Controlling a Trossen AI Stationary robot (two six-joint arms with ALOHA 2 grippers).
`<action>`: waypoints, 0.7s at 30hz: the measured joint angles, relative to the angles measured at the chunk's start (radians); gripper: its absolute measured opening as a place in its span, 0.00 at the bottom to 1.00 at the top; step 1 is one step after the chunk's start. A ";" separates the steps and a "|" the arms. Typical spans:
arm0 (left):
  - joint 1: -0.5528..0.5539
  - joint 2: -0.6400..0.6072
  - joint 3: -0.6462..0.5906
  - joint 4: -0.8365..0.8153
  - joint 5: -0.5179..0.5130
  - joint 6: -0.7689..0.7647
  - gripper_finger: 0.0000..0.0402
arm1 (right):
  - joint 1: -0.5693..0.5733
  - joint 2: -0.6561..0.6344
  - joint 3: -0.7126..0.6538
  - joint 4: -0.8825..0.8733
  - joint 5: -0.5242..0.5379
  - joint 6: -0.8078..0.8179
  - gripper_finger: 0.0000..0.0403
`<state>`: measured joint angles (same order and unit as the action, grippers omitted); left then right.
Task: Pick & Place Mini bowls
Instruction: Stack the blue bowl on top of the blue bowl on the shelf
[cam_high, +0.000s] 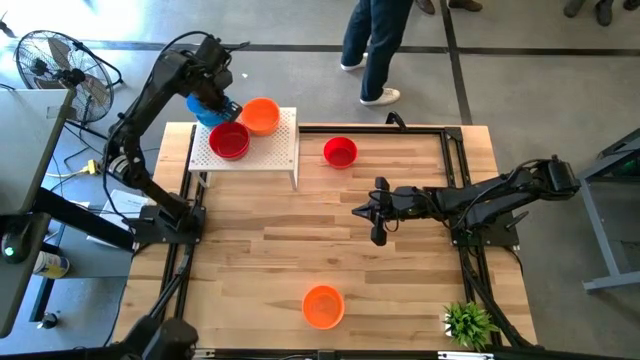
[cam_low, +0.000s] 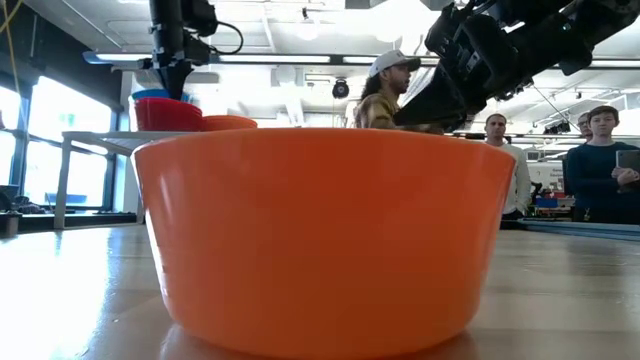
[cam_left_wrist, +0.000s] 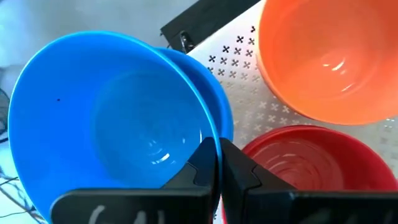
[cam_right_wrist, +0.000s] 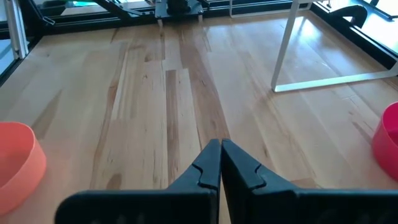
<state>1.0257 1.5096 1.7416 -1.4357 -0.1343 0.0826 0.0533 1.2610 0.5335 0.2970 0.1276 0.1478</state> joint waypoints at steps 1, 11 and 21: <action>0.005 0.000 0.000 0.000 0.008 0.003 0.00 | 0.000 0.000 0.000 0.000 0.000 0.000 0.00; 0.009 0.005 -0.019 0.007 0.005 -0.008 0.03 | 0.000 0.000 0.000 0.000 -0.002 -0.017 0.00; 0.009 0.006 -0.067 0.031 0.023 -0.008 0.03 | 0.000 0.000 0.000 0.000 -0.007 -0.018 0.00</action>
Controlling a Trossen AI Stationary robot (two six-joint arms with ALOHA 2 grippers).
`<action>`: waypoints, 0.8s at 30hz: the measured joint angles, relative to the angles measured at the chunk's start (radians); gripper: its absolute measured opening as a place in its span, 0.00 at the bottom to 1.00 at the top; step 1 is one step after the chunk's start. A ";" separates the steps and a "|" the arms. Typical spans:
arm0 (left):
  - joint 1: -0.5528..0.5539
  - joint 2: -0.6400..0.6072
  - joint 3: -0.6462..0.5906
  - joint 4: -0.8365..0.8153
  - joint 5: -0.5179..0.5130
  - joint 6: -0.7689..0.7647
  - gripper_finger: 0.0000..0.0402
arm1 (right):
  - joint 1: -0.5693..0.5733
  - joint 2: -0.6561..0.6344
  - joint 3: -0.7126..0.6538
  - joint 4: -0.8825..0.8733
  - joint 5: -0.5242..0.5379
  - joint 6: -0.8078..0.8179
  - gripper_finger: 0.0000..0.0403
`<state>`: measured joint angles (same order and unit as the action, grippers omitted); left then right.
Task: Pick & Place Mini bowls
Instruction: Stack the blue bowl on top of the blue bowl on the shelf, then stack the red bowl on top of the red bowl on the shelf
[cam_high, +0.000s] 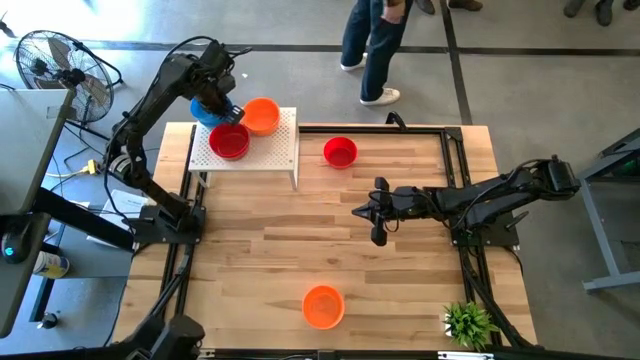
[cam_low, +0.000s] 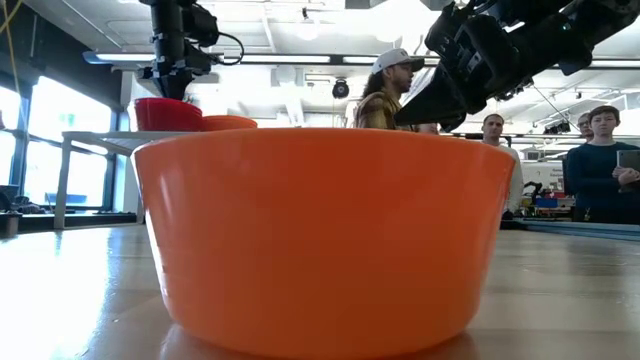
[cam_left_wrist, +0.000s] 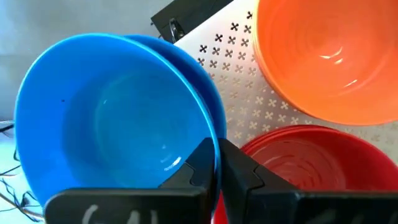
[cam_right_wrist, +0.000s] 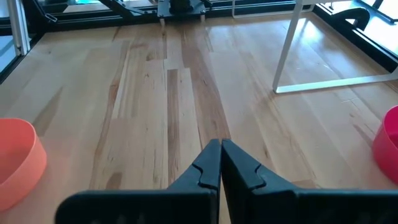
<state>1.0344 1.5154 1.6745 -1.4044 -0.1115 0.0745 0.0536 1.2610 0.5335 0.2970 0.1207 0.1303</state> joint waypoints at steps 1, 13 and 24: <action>0.000 0.000 0.000 0.002 0.002 0.000 0.04 | 0.000 0.000 0.000 0.000 0.000 0.000 0.00; 0.000 0.000 0.000 0.013 0.000 -0.009 0.14 | 0.000 0.000 0.000 0.000 0.000 0.000 0.00; -0.001 0.000 0.059 -0.011 -0.001 0.022 0.34 | 0.000 0.000 0.000 0.000 -0.001 0.000 0.00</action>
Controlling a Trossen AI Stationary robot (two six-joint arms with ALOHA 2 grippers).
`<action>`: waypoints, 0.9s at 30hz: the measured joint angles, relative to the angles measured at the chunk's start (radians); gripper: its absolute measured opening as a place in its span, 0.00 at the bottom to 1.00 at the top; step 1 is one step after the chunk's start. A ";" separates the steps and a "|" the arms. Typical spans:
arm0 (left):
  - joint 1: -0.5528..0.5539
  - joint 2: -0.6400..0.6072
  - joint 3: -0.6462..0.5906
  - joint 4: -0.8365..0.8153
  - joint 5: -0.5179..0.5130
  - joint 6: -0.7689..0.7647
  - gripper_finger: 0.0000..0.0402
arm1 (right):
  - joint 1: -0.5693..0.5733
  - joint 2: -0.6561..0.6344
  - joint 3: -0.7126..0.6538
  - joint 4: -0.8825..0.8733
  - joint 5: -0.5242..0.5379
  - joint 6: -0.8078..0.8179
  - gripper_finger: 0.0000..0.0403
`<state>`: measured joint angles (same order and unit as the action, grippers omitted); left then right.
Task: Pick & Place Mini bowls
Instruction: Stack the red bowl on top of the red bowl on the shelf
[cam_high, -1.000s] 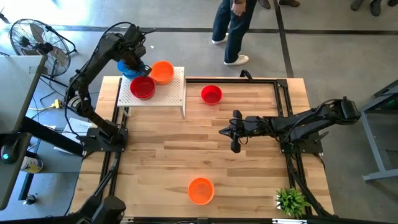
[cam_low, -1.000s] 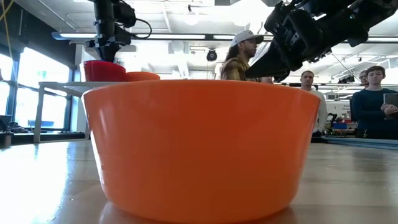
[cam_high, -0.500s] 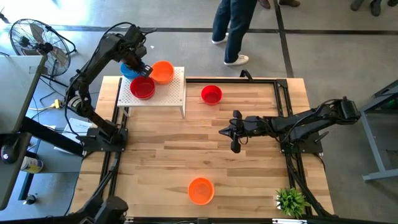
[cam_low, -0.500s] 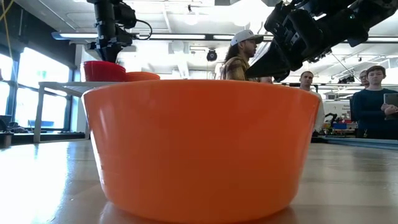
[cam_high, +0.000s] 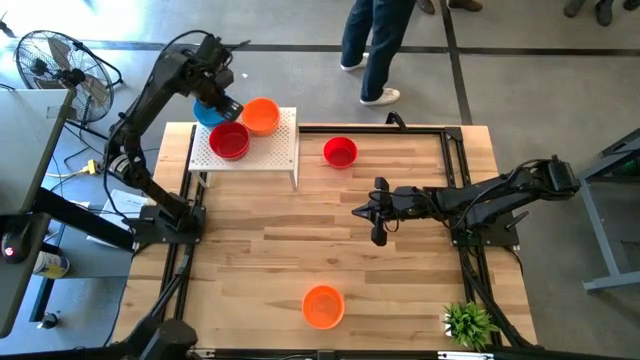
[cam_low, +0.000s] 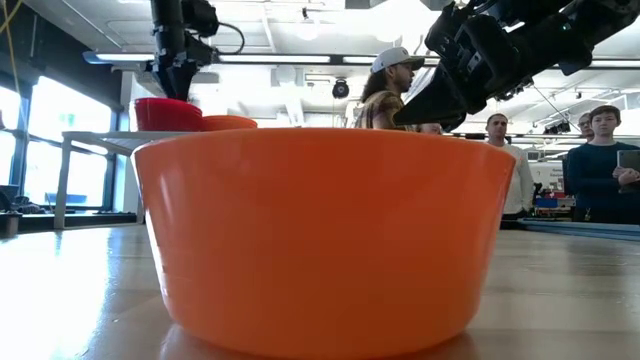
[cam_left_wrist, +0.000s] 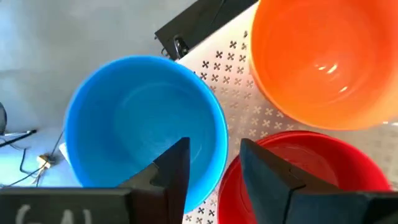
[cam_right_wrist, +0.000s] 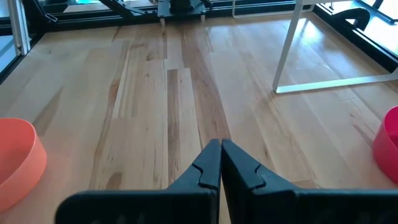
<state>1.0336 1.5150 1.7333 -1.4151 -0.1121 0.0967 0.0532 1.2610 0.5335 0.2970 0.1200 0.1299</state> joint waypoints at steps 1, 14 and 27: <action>0.000 0.000 0.020 -0.011 0.008 0.002 0.34 | 0.000 0.000 0.000 0.000 0.000 0.000 0.00; -0.296 -0.291 -0.132 0.220 0.058 -0.079 0.02 | 0.000 0.000 0.000 0.000 0.002 -0.014 0.00; -0.821 -0.604 -0.881 1.072 -0.095 -0.205 0.04 | 0.000 0.000 0.000 0.000 0.066 0.026 0.00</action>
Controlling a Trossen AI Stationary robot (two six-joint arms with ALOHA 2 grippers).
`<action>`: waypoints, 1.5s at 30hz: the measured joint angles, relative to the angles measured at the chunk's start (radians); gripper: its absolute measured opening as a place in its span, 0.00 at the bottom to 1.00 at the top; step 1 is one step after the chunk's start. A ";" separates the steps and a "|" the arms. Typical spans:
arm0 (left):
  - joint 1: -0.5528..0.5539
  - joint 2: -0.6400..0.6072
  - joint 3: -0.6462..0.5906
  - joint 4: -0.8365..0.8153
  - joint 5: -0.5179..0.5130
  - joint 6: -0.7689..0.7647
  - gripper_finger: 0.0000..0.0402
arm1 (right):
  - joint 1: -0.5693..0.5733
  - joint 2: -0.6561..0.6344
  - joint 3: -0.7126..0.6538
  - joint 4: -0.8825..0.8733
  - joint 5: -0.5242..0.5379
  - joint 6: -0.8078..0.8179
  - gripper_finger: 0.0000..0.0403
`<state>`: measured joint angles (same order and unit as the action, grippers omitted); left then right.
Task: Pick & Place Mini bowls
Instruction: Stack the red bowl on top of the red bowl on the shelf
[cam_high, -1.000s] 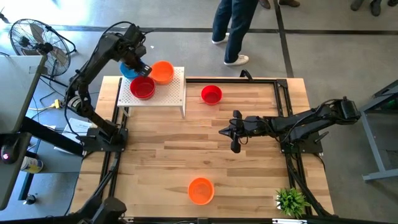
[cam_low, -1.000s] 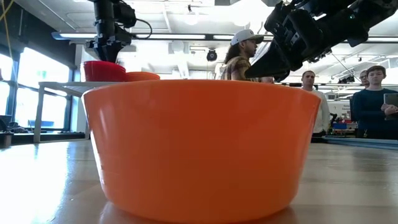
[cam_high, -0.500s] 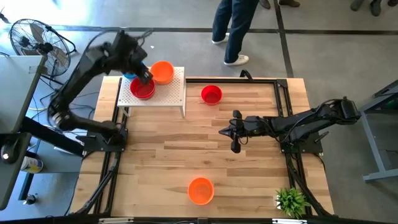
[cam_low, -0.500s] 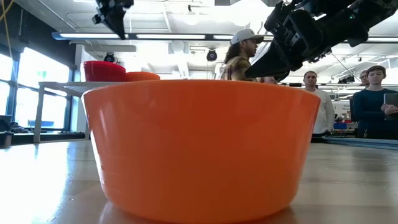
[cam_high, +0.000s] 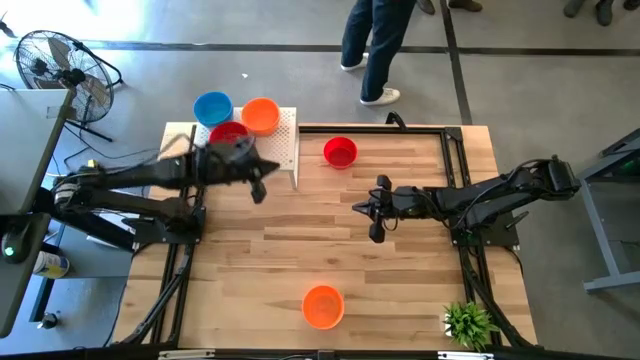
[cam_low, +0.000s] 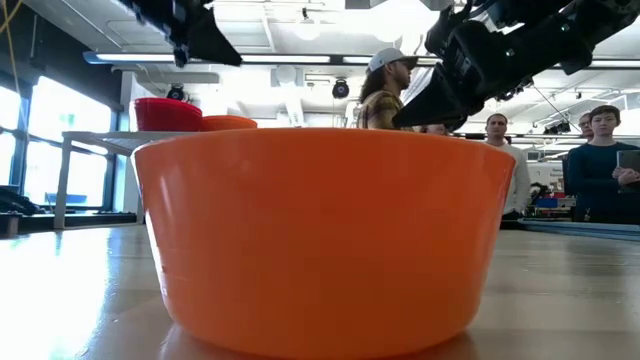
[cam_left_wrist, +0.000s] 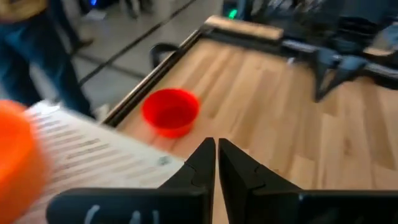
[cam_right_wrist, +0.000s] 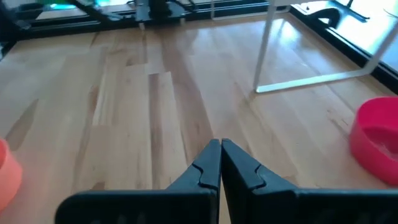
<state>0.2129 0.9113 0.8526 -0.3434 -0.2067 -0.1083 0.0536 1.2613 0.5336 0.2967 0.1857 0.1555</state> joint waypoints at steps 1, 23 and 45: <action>-0.027 -0.001 -0.045 0.073 -0.010 0.002 0.04 | 0.000 0.000 0.000 0.000 0.014 0.011 0.00; -0.233 0.043 -0.457 0.917 -0.118 0.130 0.04 | -0.589 0.147 0.308 -0.526 -0.047 0.401 0.20; -0.233 0.043 -0.463 0.894 -0.091 0.145 0.04 | -0.683 0.570 0.625 -0.657 -0.165 0.325 0.27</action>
<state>-0.0204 0.9543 0.3893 0.5507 -0.2976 0.0368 -0.6292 1.8309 1.1587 -0.3603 0.0211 0.4801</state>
